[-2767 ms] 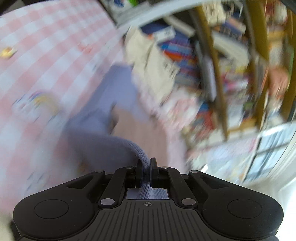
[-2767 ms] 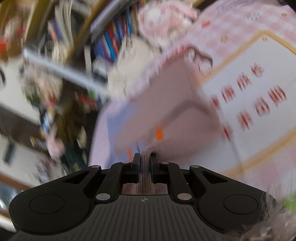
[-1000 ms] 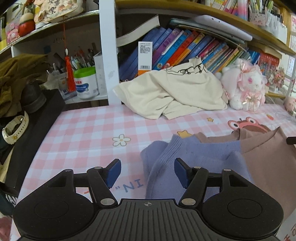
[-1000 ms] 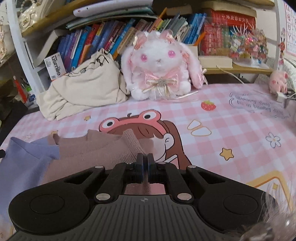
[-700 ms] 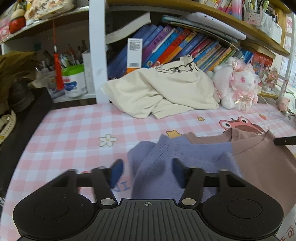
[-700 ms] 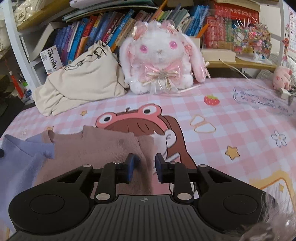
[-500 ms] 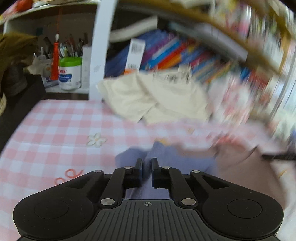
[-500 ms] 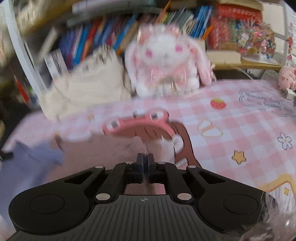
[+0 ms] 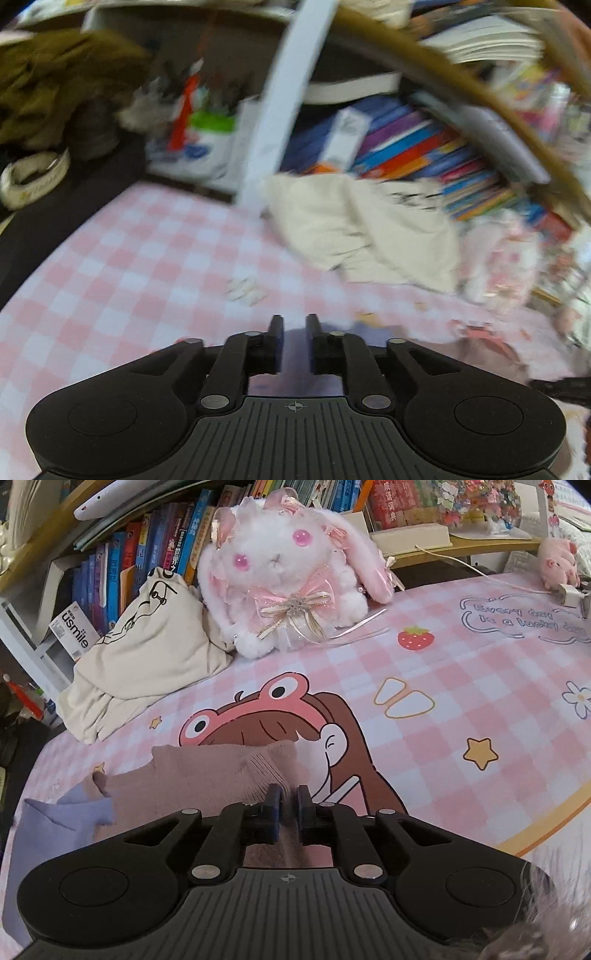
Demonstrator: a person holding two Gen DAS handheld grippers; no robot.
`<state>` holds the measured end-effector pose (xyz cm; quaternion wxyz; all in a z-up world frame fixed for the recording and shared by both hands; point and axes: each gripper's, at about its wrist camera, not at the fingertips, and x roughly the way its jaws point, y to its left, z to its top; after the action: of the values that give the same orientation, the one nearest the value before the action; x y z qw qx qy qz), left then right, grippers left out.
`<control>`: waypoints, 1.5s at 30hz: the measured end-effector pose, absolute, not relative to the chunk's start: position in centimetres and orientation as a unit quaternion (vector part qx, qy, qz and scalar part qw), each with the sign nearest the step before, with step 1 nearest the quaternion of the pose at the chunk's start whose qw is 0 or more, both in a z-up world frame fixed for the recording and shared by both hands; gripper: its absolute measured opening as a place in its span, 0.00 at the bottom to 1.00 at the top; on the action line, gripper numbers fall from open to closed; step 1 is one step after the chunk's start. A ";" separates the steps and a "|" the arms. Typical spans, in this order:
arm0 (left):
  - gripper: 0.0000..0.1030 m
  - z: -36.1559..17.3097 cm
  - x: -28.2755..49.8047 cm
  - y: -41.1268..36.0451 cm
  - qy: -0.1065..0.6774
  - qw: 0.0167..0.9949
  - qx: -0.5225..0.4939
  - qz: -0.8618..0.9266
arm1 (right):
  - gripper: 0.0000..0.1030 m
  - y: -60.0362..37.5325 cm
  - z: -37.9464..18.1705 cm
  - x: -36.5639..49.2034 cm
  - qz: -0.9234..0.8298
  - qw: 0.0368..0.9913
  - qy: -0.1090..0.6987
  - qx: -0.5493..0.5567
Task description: Fold clothes
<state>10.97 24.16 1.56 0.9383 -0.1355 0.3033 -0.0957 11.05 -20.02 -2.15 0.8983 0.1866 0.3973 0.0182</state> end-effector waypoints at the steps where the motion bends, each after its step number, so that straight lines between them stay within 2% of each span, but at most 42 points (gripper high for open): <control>1: 0.26 1.7 11.1 23.5 0.310 0.936 -0.118 -0.121 | 0.09 -20.0 -2.2 11.0 0.016 0.899 0.397 0.186; 2: 0.35 1.8 11.4 22.6 0.322 0.932 -0.089 -0.141 | 0.09 -19.8 -2.2 11.0 0.014 0.899 0.397 0.184; 3: 0.37 1.8 11.6 21.7 0.330 0.931 -0.052 -0.146 | 0.10 -19.6 -2.1 11.1 0.012 0.900 0.398 0.180; 7: 0.37 0.3 13.1 18.3 0.364 0.920 0.074 -0.126 | 0.11 -19.0 -2.0 11.3 0.011 0.902 0.405 0.150; 9: 0.29 0.1 13.2 17.8 0.364 0.919 0.083 -0.123 | 0.15 -19.0 -1.9 11.5 0.011 0.901 0.409 0.141; 10: 0.08 0.7 12.7 17.9 0.350 0.924 0.076 -0.131 | 0.16 -19.1 -1.9 11.5 0.011 0.901 0.411 0.139; 11: 0.04 1.3 12.1 18.0 0.333 0.930 0.067 -0.138 | 0.16 -19.3 -1.9 11.6 0.011 0.899 0.413 0.143; 14: 0.04 3.3 10.3 20.1 0.273 0.952 -0.015 -0.135 | 0.16 -19.8 -2.1 11.5 0.010 0.895 0.414 0.167; 17: 0.04 0.9 12.6 21.7 0.339 0.933 -0.066 -0.101 | 0.18 -20.0 -2.2 11.4 0.007 0.893 0.413 0.178; 18: 0.04 -0.2 13.5 22.0 0.366 0.924 -0.071 -0.089 | 0.23 -19.9 -2.2 11.4 0.003 0.894 0.413 0.175; 20: 0.11 -1.6 14.0 21.6 0.386 0.917 -0.055 -0.078 | 0.24 -19.8 -2.1 11.5 0.001 0.895 0.415 0.162; 24: 0.13 -1.1 13.5 20.3 0.380 0.922 -0.005 -0.069 | 0.32 -19.5 -2.0 11.6 -0.007 0.897 0.418 0.143; 27: 0.29 0.1 12.4 20.4 0.361 0.931 0.007 -0.056 | 0.33 -19.3 -1.5 11.1 -0.014 0.903 0.411 0.128; 29: 0.43 1.3 10.7 20.9 0.334 0.941 0.006 -0.056 | 0.33 -19.0 -0.8 10.0 -0.015 0.910 0.397 0.117; 31: 0.47 2.3 8.7 21.2 0.315 0.947 0.000 -0.062 | 0.33 -18.7 -0.1 8.4 -0.009 0.919 0.381 0.102; 37: 0.50 2.3 3.7 21.2 0.327 0.942 -0.024 -0.077 | 0.35 -17.1 0.4 3.7 0.001 0.925 0.370 0.079; 41: 0.60 1.5 1.2 20.4 0.337 0.937 -0.027 -0.084 | 0.41 -15.4 0.5 1.1 0.004 0.928 0.369 0.054; 42: 0.60 1.3 0.6 20.1 0.339 0.936 -0.027 -0.086 | 0.45 -14.8 0.5 0.5 0.008 0.928 0.370 0.039; 45: 0.61 0.8 -0.9 19.4 0.345 0.935 0.001 -0.087 | 0.46 -13.3 0.6 -1.2 0.017 0.928 0.371 -0.012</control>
<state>-0.86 19.37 0.82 0.9346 0.0014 0.3448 -0.0871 -1.18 -13.25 0.63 0.9285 -0.0121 0.3707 0.0175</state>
